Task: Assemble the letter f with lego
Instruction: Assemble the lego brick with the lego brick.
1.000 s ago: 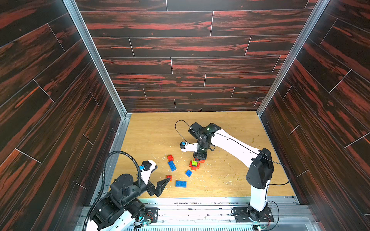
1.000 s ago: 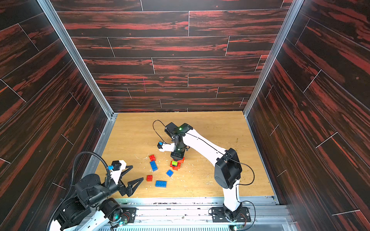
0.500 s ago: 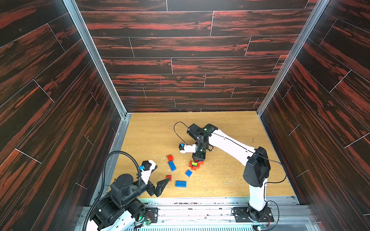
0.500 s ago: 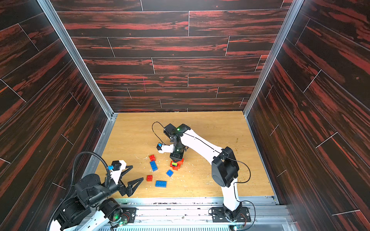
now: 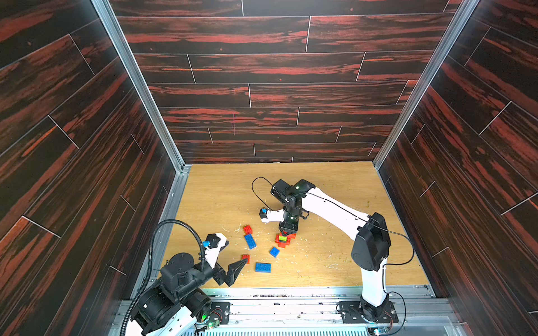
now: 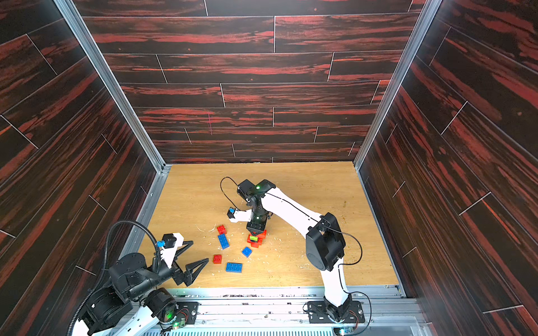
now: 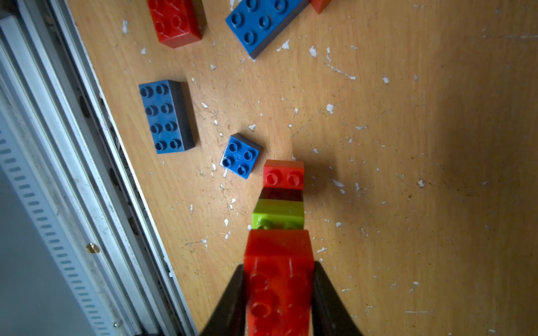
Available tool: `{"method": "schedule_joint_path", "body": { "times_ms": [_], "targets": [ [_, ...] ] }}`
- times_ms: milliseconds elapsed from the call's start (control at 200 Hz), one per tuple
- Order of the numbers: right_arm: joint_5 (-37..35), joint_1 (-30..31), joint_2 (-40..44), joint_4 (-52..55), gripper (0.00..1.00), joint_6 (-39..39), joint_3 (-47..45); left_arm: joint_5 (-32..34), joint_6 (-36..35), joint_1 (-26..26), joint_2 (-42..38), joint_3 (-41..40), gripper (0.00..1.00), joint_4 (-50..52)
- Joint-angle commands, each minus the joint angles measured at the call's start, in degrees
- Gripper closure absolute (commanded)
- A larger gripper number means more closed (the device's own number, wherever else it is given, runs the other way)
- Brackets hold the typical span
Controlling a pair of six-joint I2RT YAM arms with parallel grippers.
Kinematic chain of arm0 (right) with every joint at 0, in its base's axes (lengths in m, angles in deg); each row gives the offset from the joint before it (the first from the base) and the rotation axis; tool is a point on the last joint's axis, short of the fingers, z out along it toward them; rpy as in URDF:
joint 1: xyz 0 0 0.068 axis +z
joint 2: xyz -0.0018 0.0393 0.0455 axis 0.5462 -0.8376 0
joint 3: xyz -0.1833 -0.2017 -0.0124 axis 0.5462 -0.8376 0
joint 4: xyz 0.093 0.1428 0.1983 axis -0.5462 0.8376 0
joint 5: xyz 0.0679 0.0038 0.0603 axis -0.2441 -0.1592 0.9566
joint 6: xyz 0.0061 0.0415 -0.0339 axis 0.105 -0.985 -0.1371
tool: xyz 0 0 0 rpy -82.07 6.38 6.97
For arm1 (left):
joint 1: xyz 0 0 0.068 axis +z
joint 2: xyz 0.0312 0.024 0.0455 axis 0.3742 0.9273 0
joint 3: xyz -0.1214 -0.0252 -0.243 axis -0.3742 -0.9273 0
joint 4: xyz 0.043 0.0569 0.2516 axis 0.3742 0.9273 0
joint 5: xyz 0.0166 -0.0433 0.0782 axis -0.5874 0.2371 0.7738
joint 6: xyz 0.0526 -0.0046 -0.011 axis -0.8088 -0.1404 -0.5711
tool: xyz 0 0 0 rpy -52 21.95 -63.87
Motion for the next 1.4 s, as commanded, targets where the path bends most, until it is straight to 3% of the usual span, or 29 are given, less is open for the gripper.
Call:
{"method": "schedule_joint_path", "body": {
  "times_ms": [0,1398],
  "targets": [
    [0.39,0.42,-1.56,2.16,0.8,-0.16,1.51,0.51,-0.07,-0.18,0.42,-0.29,0.0,-0.16],
    [0.04,0.61,-4.0,3.95,0.81,-1.15,3.97,0.6,-0.08,-0.18,0.0,-0.29,0.0,-0.11]
  ]
}}
